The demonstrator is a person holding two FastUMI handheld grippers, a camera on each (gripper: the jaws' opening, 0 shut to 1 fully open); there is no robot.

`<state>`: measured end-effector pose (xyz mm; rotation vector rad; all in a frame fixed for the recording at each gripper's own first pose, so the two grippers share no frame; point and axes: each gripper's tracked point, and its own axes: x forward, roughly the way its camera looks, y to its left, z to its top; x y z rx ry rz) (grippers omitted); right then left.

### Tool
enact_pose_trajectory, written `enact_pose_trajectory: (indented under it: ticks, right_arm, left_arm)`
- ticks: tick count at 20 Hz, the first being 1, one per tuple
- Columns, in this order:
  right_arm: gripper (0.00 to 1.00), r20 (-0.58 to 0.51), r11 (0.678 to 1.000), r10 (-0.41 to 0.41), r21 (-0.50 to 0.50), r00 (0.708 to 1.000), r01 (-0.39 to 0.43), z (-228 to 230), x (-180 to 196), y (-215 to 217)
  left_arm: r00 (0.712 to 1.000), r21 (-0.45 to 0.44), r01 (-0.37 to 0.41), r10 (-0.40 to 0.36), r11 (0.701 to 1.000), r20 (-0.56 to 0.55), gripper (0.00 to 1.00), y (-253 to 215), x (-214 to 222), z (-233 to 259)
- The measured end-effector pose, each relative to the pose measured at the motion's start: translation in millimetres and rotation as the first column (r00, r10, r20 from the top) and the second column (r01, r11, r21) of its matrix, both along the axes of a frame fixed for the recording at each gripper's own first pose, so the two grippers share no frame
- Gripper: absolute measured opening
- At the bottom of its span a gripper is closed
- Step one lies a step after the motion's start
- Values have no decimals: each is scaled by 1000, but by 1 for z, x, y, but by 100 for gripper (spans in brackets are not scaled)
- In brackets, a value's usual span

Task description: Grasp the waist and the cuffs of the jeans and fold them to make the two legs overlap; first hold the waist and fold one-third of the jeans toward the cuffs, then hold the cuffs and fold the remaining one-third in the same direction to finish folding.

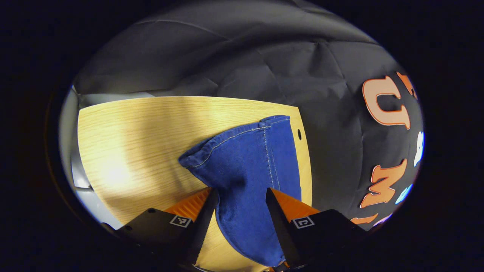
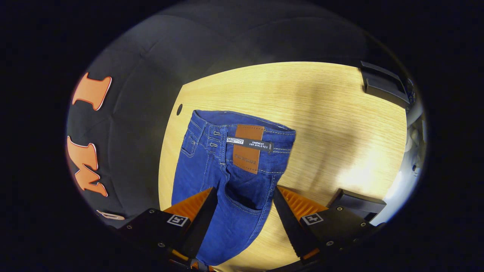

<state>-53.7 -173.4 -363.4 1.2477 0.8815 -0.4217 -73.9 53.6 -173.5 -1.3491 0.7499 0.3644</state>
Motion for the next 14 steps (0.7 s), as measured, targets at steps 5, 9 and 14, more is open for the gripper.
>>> enact_pose_trajectory:
  ticks: [5, 9, 14]
  right_arm:
    - [91, 20, 1000, -4, 18, 1000, 4, -1, 11, 3]
    - [80, 6, 1000, -4, 7, 1000, 4, -8, 9, 3]
    - [21, -88, 1000, -11, 22, 996, 13, -14, -10, 7]
  left_arm:
    - [999, 22, 17, -18, 1000, 48, 78, -4, 19, -1]
    - [999, 13, 6, -6, 1000, 38, 65, -8, 28, -10]
    - [999, -30, -27, 26, 999, -18, 16, 0, 45, -48]
